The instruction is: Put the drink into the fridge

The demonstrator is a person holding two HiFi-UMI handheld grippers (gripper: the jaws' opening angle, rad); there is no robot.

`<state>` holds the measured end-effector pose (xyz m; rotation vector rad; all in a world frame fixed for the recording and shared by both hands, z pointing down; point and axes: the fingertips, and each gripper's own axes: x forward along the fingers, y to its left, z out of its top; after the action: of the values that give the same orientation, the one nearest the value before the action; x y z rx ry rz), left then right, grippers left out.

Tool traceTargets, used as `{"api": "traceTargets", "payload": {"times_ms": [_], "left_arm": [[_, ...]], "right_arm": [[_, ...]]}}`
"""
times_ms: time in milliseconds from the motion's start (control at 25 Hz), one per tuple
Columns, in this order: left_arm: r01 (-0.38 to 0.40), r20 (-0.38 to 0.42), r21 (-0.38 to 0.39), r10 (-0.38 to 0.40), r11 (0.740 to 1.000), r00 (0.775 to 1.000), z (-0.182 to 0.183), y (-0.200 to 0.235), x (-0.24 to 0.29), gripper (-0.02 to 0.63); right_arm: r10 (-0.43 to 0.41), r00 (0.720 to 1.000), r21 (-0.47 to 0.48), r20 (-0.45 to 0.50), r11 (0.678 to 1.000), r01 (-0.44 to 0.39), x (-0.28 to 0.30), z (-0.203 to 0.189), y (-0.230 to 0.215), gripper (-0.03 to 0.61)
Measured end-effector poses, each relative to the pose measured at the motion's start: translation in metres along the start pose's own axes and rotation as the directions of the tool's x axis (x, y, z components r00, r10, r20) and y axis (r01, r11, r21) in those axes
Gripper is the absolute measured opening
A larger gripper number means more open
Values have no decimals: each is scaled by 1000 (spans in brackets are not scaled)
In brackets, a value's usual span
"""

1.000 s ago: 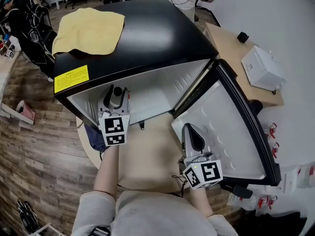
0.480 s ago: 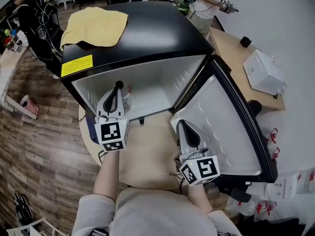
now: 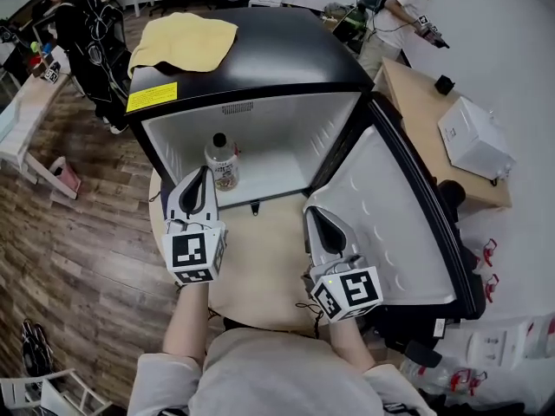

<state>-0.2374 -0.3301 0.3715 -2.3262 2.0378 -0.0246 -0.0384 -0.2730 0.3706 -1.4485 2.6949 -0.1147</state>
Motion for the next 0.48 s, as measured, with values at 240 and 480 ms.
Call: {"api": "traceTargets", "payload": {"times_ms": [240, 480], "left_arm": [[-24, 11, 5, 24, 1000, 1000, 14, -5, -37, 8], [-43, 46, -10, 43, 999, 998, 30, -12, -70, 8]], "right_arm": [[54, 998, 3, 13, 999, -54, -5, 4, 11, 11], [104, 994, 5, 24, 995, -104, -9, 8, 19, 11]]}}
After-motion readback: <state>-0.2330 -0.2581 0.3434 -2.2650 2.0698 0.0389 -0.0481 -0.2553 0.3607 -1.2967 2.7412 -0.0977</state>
